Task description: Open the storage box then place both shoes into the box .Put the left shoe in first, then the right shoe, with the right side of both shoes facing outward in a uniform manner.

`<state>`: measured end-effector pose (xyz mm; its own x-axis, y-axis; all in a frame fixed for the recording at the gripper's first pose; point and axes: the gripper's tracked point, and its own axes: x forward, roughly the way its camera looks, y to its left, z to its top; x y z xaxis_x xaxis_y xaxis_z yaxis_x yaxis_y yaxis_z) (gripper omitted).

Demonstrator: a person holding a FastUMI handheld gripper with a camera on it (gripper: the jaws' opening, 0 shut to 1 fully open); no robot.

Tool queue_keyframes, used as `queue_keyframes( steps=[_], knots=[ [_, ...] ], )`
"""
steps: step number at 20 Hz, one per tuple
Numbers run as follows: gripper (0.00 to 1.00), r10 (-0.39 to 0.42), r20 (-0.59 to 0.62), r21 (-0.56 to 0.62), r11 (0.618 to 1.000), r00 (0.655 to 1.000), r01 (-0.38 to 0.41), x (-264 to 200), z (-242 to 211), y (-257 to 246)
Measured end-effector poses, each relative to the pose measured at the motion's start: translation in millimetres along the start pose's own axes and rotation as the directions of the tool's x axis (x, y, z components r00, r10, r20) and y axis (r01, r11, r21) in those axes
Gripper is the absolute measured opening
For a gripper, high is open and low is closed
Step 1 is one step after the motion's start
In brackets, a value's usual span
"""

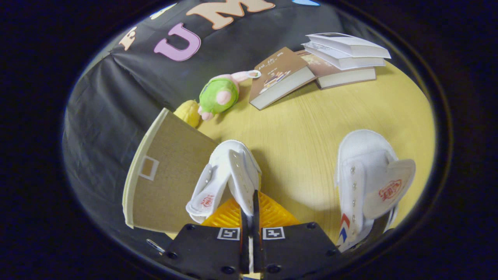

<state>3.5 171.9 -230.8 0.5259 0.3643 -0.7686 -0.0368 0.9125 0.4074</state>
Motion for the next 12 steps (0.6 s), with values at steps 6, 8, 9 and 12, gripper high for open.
queue_keyframes(
  steps=[6,8,9,12],
  knots=[
    [0.07,0.126,0.045,0.075,0.989,0.991,-0.129,-51,17,35],
    [0.07,0.147,0.068,0.070,0.986,0.987,-0.152,-65,23,46],
    [0.07,0.161,0.077,0.069,0.984,0.984,-0.166,-71,27,52],
    [0.07,0.193,0.094,0.063,0.978,0.977,-0.199,-83,34,73]
  ],
)
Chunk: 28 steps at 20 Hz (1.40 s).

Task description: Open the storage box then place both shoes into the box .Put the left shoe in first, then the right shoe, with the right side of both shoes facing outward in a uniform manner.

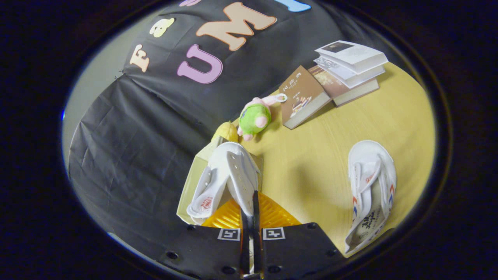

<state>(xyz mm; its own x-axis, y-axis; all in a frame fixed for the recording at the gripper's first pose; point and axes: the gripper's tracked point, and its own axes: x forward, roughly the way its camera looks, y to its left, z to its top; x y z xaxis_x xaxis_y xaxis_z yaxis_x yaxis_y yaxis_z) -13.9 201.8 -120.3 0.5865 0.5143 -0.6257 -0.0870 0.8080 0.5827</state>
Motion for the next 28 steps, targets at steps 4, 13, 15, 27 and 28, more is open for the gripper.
queue_keyframes(
  steps=[4,13,15,27,28],
  knots=[
    [0.07,0.045,-0.009,-0.025,0.999,0.999,-0.045,3,0,38],
    [0.07,0.168,-0.141,0.004,0.986,0.976,-0.170,50,-32,151],
    [0.07,0.153,-0.159,0.029,0.988,0.975,-0.151,70,-38,164],
    [0.07,-0.219,-0.098,0.366,0.899,0.971,0.240,174,-51,133],
    [0.07,-0.250,-0.106,0.376,0.886,0.962,0.272,179,-55,125]
  ],
)
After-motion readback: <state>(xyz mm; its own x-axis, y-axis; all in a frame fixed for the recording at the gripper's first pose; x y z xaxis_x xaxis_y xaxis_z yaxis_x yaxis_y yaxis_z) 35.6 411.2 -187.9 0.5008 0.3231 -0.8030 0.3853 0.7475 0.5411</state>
